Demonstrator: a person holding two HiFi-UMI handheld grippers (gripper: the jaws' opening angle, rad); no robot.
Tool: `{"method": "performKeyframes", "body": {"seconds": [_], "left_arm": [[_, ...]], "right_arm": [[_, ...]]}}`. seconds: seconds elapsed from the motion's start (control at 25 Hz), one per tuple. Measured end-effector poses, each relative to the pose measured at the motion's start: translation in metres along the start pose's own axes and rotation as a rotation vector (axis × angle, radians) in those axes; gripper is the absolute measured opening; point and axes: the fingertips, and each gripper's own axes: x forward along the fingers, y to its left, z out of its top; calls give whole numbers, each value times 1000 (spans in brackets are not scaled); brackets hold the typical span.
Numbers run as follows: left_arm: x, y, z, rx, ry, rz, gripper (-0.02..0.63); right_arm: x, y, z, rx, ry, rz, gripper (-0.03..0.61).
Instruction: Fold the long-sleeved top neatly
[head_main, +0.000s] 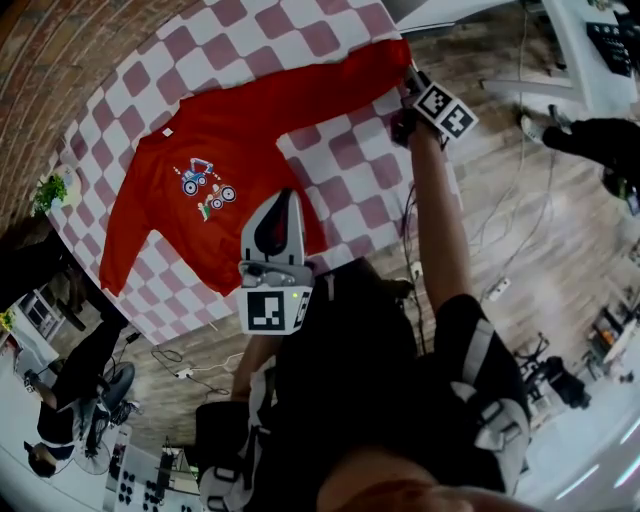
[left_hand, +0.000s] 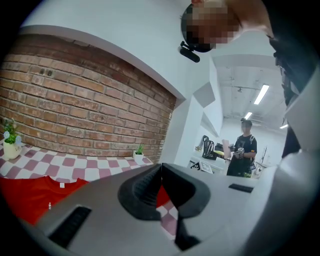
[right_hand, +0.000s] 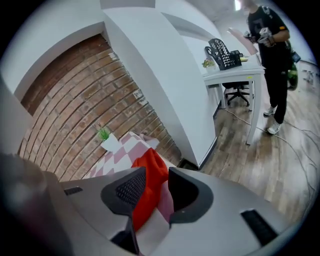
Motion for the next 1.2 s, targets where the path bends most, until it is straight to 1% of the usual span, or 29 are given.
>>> {"method": "performKeyframes", "body": {"seconds": [0.16,0.36,0.48,0.76,0.88,1.08,1.2], "left_arm": [[3,5,-5,-7,20,7,8],[0,6,-5,-13,11,11,8],[-5,4,-4,-15,13,13,8],[-22,-2,11,-13,-31,22,8],[-36,-9,18,-10,-55,27,8],[-67,-16,25,7,-81,45,8],[-91,-18,33,22,-117,72,8]], "right_arm": [[11,-6,-2,22,17,-3,124],[17,-11,-7,37,43,0,69],[9,-7,-1,20,44,4,40],[-26,18,21,-114,-10,32,33],[-46,31,33,-179,-48,50,32],[-87,69,50,-331,-108,102,31],[-113,95,55,-423,-139,142,29]]}}
